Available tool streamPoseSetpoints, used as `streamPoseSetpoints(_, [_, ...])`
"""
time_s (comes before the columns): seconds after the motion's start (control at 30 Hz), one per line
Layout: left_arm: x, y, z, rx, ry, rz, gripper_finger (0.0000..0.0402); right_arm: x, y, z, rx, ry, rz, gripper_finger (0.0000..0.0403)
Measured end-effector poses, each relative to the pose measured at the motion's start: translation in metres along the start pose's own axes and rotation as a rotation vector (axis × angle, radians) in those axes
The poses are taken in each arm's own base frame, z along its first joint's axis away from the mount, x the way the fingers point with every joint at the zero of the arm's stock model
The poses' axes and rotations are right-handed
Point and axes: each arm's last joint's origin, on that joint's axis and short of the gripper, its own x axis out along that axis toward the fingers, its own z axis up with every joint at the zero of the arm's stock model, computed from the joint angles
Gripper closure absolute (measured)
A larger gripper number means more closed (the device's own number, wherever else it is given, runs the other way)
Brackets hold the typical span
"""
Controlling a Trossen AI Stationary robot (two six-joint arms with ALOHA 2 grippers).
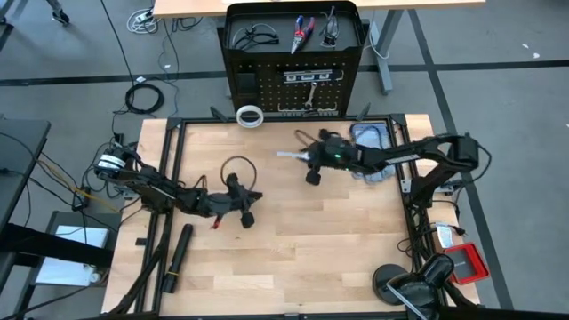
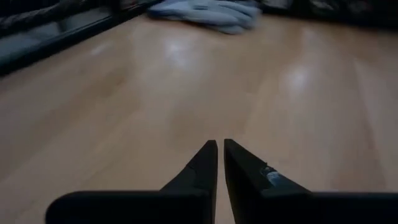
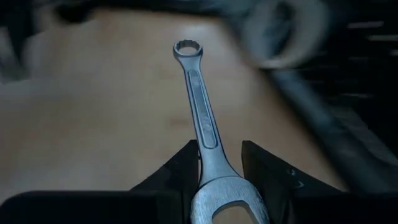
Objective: Hang tools onto peg board
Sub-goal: Hang the silver wrench on the black pegboard
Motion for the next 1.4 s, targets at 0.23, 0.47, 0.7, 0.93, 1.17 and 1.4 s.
streamPoseSetpoints(0.23, [0.013, 0.025, 0.015, -0.237, -0.109, 0.186, 0.0369, -0.025, -0.013, -0.019, 0.163, -0.286, -0.413, 0.0283])
streamPoseSetpoints(0.47, [0.017, 0.028, 0.025, -0.186, -0.159, 0.227, 0.0364, -0.027, -0.036, -0.023, 0.188, -0.275, -0.670, 0.0283])
streamPoseSetpoints(0.7, [0.017, 0.029, 0.026, -0.183, -0.170, 0.270, 0.0337, -0.028, -0.052, -0.027, 0.240, -0.264, -0.758, 0.0283])
streamPoseSetpoints(0.93, [0.020, 0.038, 0.028, -0.143, -0.167, 0.311, 0.0334, -0.028, -0.076, -0.033, 0.266, -0.266, -0.783, 0.0283])
streamPoseSetpoints(1.17, [0.022, 0.044, 0.029, -0.126, -0.166, 0.342, 0.0334, -0.029, -0.085, -0.034, 0.215, -0.264, -0.786, 0.0283])
streamPoseSetpoints(1.4, [0.023, 0.046, 0.029, -0.128, -0.166, 0.350, 0.0334, -0.031, -0.097, -0.038, 0.207, -0.247, -0.813, 0.0283])
